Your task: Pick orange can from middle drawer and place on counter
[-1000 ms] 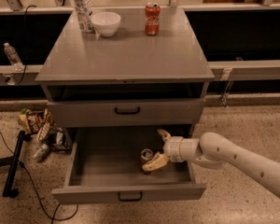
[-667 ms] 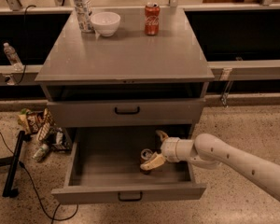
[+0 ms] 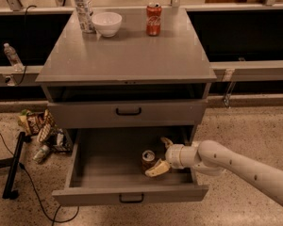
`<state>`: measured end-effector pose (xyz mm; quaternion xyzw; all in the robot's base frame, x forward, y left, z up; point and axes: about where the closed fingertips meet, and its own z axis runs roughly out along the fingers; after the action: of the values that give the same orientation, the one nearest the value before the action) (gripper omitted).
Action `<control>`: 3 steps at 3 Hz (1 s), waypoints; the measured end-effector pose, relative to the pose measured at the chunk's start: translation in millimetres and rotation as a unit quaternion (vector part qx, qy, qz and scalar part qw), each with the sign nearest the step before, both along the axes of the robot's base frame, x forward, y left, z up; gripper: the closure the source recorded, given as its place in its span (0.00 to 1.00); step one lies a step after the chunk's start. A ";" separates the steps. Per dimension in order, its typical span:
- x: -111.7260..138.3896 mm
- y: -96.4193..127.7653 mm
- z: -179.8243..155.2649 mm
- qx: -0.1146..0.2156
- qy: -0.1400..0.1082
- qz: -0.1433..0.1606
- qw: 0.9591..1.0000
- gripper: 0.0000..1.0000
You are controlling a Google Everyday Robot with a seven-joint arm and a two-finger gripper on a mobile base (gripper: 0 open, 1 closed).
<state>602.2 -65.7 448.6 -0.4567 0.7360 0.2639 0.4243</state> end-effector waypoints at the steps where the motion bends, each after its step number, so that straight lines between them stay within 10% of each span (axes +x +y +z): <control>1: -8.6 5.8 -13.3 0.002 0.012 0.010 1.000 0.00; 2: -9.6 17.7 -17.3 0.008 0.014 0.028 0.999 0.02; 3: -7.9 37.8 -18.4 0.030 0.012 0.058 0.998 0.32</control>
Offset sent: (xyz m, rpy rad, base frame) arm -0.0100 0.0185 -0.0202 0.0121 0.0296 0.0657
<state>594.3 -27.9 430.2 -0.4821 0.7054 0.3155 0.4128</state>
